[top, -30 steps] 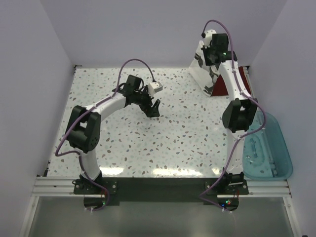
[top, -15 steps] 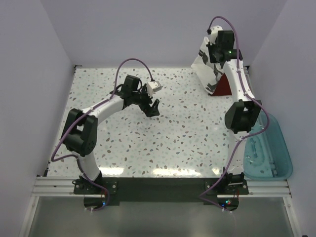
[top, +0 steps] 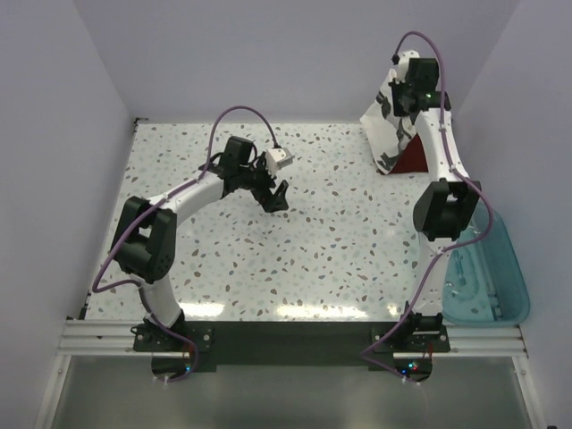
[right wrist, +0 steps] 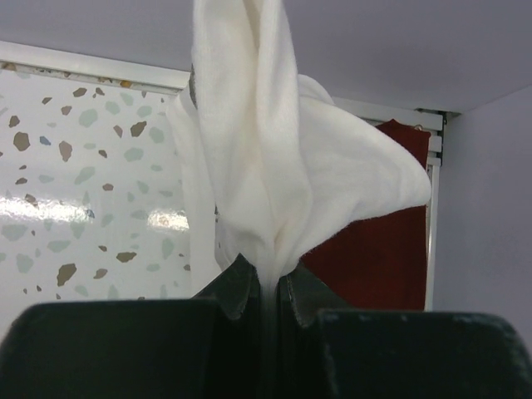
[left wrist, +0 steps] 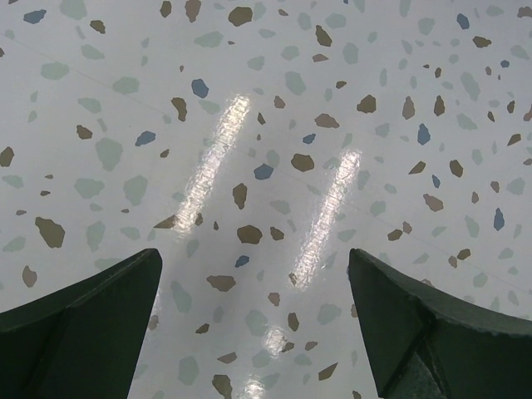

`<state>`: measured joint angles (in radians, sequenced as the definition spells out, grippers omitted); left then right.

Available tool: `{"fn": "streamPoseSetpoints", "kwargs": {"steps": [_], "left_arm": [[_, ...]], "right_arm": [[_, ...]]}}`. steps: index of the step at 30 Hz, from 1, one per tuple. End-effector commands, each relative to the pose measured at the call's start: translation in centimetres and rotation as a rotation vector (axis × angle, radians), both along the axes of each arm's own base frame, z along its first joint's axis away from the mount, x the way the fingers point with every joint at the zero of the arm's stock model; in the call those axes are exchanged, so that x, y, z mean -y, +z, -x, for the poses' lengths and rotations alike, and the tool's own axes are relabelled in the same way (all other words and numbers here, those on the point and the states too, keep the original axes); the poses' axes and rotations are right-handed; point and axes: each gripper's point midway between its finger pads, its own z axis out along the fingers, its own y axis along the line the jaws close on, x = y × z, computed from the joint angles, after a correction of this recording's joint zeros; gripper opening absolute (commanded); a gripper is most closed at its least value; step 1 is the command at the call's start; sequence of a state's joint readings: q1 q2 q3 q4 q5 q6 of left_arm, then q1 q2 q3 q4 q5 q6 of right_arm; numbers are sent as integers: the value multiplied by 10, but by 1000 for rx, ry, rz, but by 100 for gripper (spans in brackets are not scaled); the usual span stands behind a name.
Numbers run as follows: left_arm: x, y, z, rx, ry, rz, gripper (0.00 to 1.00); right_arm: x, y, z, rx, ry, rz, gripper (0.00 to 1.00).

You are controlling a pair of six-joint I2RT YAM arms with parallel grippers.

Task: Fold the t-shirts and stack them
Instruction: Neatly place the folded tshirt to the corner

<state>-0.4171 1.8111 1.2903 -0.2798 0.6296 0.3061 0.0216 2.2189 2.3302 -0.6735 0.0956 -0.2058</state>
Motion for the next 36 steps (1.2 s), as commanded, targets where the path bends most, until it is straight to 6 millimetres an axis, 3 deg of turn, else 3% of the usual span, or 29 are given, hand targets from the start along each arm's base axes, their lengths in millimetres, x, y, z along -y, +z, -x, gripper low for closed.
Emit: {"fn": "streamPoseSetpoints", "kwargs": {"steps": [1,12,13,14,28,36], "left_arm": [[4,15,-5,40,-28,23,100],[7,17,-11,39,-41,18,100],[7,16,-11,37,-43,17,100],[7,16,-10,38,-46,17,100],[11,14,-15,14,-61,13,100],[14,14,-22,10,-61,9,100]], "right_arm": [[5,49,-6,129,-34,-20,0],[17,41,-15,127,-8,57,0],[34,39,-14,123,-31,63,0],[38,37,-15,121,-25,65,0],[84,2,-37,107,20,176,0],[106,-8,-49,130,8,230,0]]}}
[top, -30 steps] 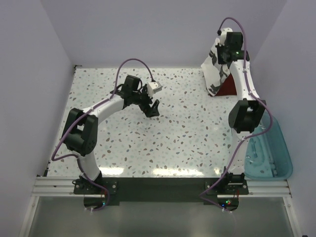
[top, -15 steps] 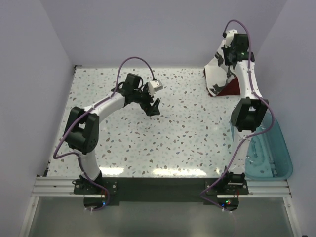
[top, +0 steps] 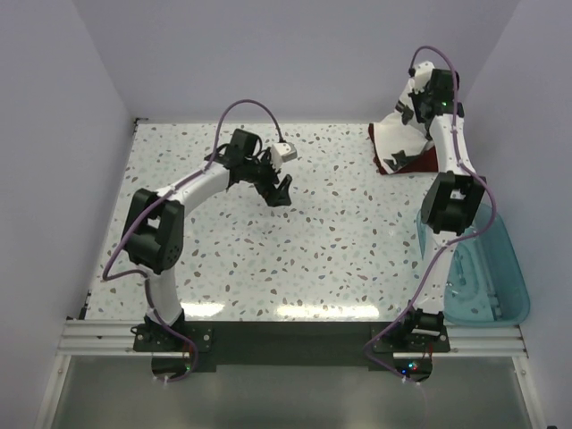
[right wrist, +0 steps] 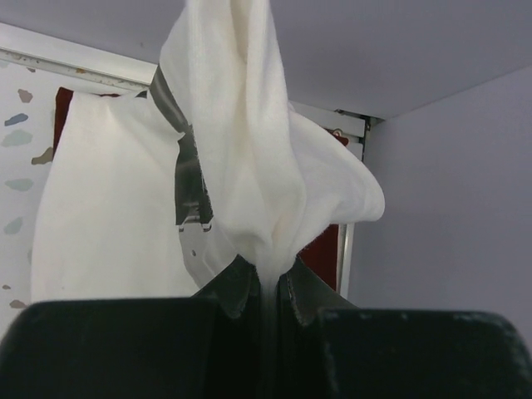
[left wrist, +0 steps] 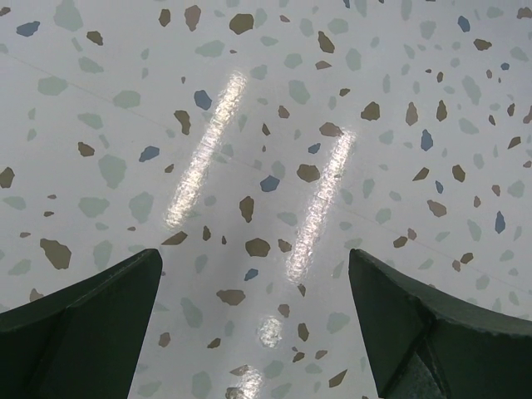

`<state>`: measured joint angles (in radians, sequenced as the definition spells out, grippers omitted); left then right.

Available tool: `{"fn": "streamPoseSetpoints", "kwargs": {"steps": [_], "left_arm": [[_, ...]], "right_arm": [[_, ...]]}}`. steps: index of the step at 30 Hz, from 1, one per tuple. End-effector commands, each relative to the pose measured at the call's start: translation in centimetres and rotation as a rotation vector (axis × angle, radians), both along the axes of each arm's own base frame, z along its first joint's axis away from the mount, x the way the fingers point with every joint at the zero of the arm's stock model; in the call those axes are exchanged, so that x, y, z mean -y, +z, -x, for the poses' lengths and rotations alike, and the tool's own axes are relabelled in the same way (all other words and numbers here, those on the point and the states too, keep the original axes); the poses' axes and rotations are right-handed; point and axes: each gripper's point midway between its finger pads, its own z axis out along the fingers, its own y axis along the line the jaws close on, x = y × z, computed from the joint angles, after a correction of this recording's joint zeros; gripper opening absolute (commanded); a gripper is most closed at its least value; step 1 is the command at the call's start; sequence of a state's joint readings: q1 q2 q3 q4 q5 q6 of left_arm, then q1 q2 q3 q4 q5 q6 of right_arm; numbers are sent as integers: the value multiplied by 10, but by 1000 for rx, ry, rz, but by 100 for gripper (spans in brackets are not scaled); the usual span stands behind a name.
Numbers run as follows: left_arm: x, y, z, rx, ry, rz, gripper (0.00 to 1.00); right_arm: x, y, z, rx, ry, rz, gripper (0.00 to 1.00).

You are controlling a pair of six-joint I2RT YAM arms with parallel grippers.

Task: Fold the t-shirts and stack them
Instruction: Neatly place the folded tshirt to the corner, then reset both grippers

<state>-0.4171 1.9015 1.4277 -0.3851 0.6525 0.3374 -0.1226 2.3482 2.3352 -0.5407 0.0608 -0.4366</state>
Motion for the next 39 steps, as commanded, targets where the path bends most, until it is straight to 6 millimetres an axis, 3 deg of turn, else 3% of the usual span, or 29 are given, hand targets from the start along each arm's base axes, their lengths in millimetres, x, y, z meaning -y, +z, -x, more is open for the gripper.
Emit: {"fn": "streamPoseSetpoints", "kwargs": {"steps": [1,4,5,7,8,10,13,15,17,24,28,29,31,32,34,35,36,39], "left_arm": [[6,14,-11,43,-27,25,100],[8,15,-15,42,-26,23,100],[8,15,-14,37,-27,20,100],[8,14,-16,35,-26,18,100],[8,15,-17,34,-25,14,100],[8,17,-19,41,-23,14,100],[6,18,-19,44,-15,4,100],[6,19,-20,43,-5,6,100],[7,20,-18,33,3,13,100],[8,33,-14,40,30,56,100],[5,47,-16,64,61,70,100],[3,55,-17,78,75,74,100],[-2,65,-22,100,104,76,100],[-5,72,-24,106,126,79,100],[-14,84,-31,115,166,76,100],[-17,90,-32,120,179,78,100],[-24,98,-38,128,205,82,100],[-47,113,-46,125,279,85,100]], "right_arm": [[18,40,-20,150,0,62,0],[29,34,-22,154,-17,84,1],[33,33,-22,153,-19,103,7],[43,25,-21,143,-53,136,37],[50,28,-23,164,-79,169,64],[57,32,-24,174,-99,194,79],[66,38,-20,177,-131,199,81],[64,52,-17,203,-120,196,82],[62,53,-15,212,-108,192,82],[33,74,1,211,-26,87,93],[1,87,23,185,31,-58,99],[-6,101,30,199,43,-76,99],[-22,102,43,174,59,-130,99],[-36,121,53,200,96,-153,99],[-49,115,67,166,114,-193,98],[-62,133,78,192,143,-205,99],[-68,123,85,165,149,-224,99],[-100,125,113,133,193,-276,98]]}}
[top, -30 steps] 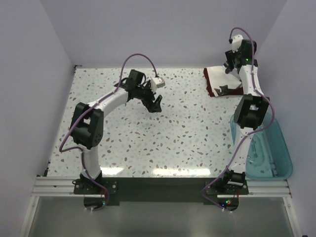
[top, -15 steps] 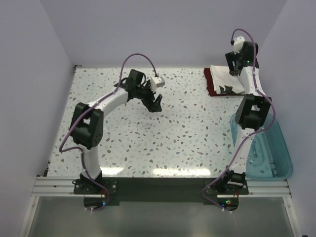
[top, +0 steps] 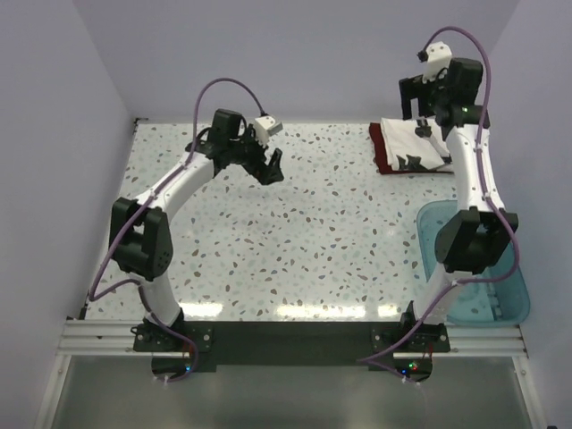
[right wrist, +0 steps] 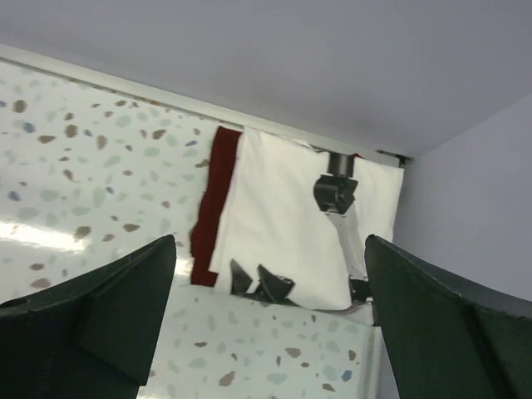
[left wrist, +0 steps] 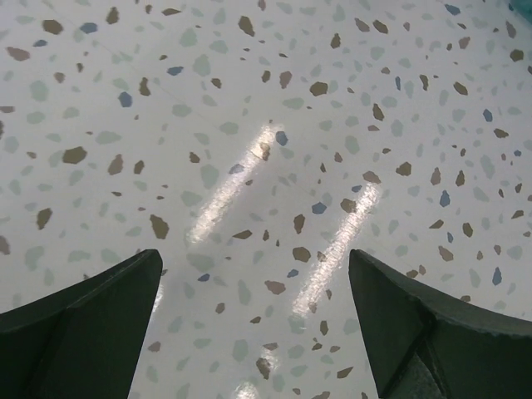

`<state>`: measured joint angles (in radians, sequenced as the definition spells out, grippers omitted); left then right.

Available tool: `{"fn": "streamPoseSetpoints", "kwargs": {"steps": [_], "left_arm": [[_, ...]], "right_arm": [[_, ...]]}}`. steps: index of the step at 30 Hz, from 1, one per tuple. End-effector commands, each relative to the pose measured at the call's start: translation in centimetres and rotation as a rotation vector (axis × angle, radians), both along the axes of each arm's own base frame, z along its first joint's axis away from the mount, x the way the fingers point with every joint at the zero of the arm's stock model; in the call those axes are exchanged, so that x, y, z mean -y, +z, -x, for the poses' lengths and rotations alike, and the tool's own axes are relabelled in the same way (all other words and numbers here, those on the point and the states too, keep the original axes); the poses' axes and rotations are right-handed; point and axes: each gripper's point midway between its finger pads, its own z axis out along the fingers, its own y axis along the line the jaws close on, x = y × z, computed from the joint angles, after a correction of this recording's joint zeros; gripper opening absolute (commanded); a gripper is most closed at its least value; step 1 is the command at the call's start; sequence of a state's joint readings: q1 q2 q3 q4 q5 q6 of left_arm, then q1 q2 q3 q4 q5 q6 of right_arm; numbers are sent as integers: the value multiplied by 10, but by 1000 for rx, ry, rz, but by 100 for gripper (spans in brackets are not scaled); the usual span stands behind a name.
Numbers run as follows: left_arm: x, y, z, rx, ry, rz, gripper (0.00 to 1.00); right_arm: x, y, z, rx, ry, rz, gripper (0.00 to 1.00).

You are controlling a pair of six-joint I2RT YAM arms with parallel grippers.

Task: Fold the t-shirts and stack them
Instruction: Reset both grippers

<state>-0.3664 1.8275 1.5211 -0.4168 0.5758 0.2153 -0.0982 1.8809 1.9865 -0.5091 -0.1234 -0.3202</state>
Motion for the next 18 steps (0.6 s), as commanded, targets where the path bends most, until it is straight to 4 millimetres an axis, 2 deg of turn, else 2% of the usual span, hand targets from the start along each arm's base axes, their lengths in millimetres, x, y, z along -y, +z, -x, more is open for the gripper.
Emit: {"fn": "streamPoseSetpoints", "kwargs": {"steps": [1,2,3,4,5,6,7,8,9,11,12,13,14,15,17,18], "left_arm": [[-32,58,-17,71,136,48,100],[-41,61,-20,68,160,52,100],[-54,65,-26,72,194,51,100],[-65,62,-28,54,236,24,100],[-74,62,-31,48,262,11,100],[-92,68,-39,53,301,6,100],[-101,64,-35,18,312,-8,100],[-110,65,-35,13,327,-14,100],[-124,61,-35,1,355,-22,100],[-139,59,-28,17,384,-70,100],[-146,44,-21,-8,396,-102,100],[-154,44,-16,15,409,-141,100],[-157,38,-10,8,413,-157,100],[-161,20,0,-27,417,-183,100],[-163,14,14,-34,410,-195,100],[-164,-1,24,-64,412,-206,100]], "right_arm": [[-48,1,37,-48,85,-104,99],[-65,-13,46,-88,116,-102,99],[-81,-7,57,-76,137,-88,99],[-92,-9,62,-80,145,-94,99],[-117,-14,70,-99,188,-101,99],[-130,-29,79,-142,213,-114,99],[-142,-34,90,-169,236,-120,99],[-163,-42,100,-193,283,-114,99],[-170,-61,111,-240,297,-114,99],[-189,-64,128,-242,343,-128,99],[-192,-83,139,-281,353,-125,99],[-196,-80,145,-261,367,-130,99],[-203,-86,154,-272,385,-130,99],[-202,-106,164,-310,386,-127,99],[-199,-125,184,-342,388,-120,99],[-198,-129,188,-344,386,-124,99]]}}
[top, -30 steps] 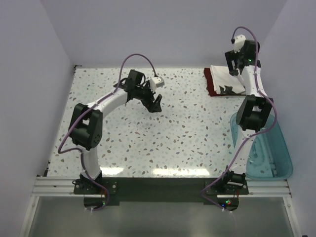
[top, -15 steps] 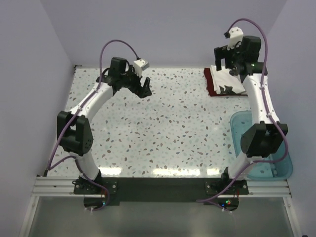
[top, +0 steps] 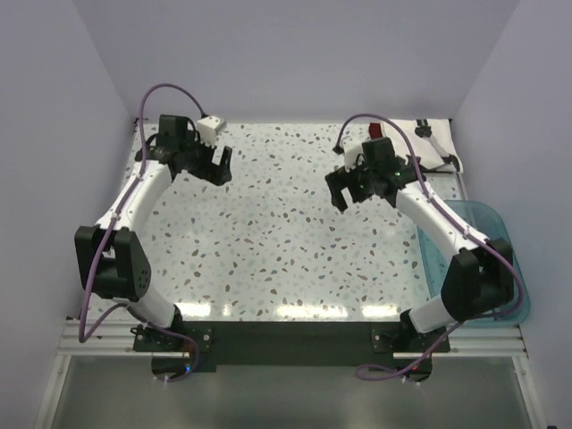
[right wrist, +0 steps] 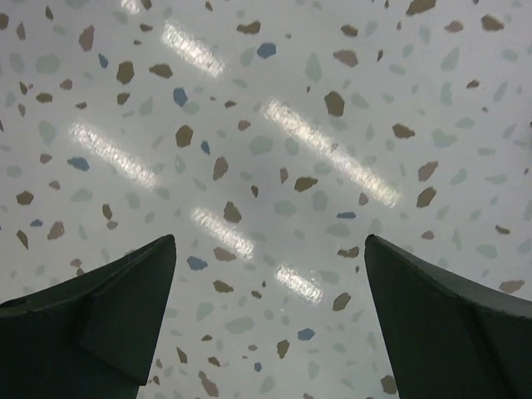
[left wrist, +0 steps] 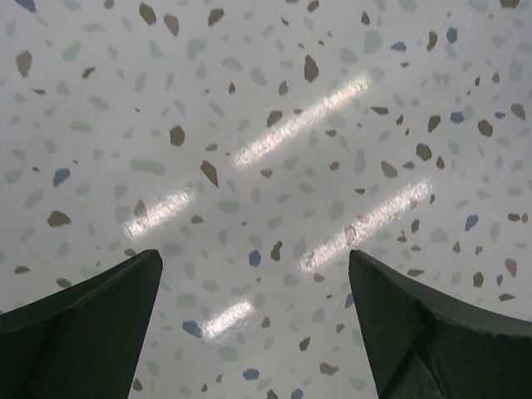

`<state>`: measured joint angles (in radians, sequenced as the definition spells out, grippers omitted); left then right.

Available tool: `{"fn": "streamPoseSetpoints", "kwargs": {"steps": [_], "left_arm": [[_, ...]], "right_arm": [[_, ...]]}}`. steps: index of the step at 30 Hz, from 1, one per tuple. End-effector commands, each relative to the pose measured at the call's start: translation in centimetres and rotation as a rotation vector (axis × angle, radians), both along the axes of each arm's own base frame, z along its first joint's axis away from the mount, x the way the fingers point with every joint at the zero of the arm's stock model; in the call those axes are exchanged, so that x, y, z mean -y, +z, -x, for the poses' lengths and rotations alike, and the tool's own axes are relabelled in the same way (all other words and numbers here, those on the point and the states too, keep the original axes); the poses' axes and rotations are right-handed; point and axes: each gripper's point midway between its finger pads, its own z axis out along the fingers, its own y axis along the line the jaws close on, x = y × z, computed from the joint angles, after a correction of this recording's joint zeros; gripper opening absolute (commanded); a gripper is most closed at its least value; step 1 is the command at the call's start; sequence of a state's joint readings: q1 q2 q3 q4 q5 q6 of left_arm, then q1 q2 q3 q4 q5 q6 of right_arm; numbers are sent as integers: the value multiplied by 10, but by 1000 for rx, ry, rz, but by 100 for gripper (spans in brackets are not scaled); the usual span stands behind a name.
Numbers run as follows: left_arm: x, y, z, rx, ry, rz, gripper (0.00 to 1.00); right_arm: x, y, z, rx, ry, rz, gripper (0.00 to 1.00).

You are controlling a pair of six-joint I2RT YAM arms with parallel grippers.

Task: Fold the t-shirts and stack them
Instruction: Reset both grippers

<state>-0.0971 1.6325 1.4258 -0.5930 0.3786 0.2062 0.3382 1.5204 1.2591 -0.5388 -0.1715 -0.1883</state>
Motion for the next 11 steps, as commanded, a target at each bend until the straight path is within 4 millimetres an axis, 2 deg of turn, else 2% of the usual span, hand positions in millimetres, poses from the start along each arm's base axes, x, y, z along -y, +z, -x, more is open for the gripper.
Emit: {"fn": "streamPoseSetpoints", "kwargs": {"steps": [1,2,3,5,6,7,8,9,11], "left_arm": [[-10,-13,31,-16,8,-59,100],[-11,-19,36,-25,13,-65,100],[-12,-31,45,-49,16,-71,100],[-13,-33,55,-49,23,-70,100],[-13,-42,62,-62,20,-72,100],[-12,-37,66,-39,20,-67,100],[-10,-44,74,-49,15,-67,100],[-8,-42,75,-33,13,-64,100],[-7,-31,76,1,19,-53,100]], "right_arm": [[3,26,16,98,-23,-60,99],[7,10,27,69,-24,-51,99],[8,11,30,84,-28,-56,99],[14,7,45,92,-34,-56,99],[16,7,48,95,-41,-60,99],[18,5,52,91,-47,-60,99],[20,9,57,104,-47,-67,98],[21,9,60,102,-53,-67,99],[22,17,61,122,-60,-74,99]]}}
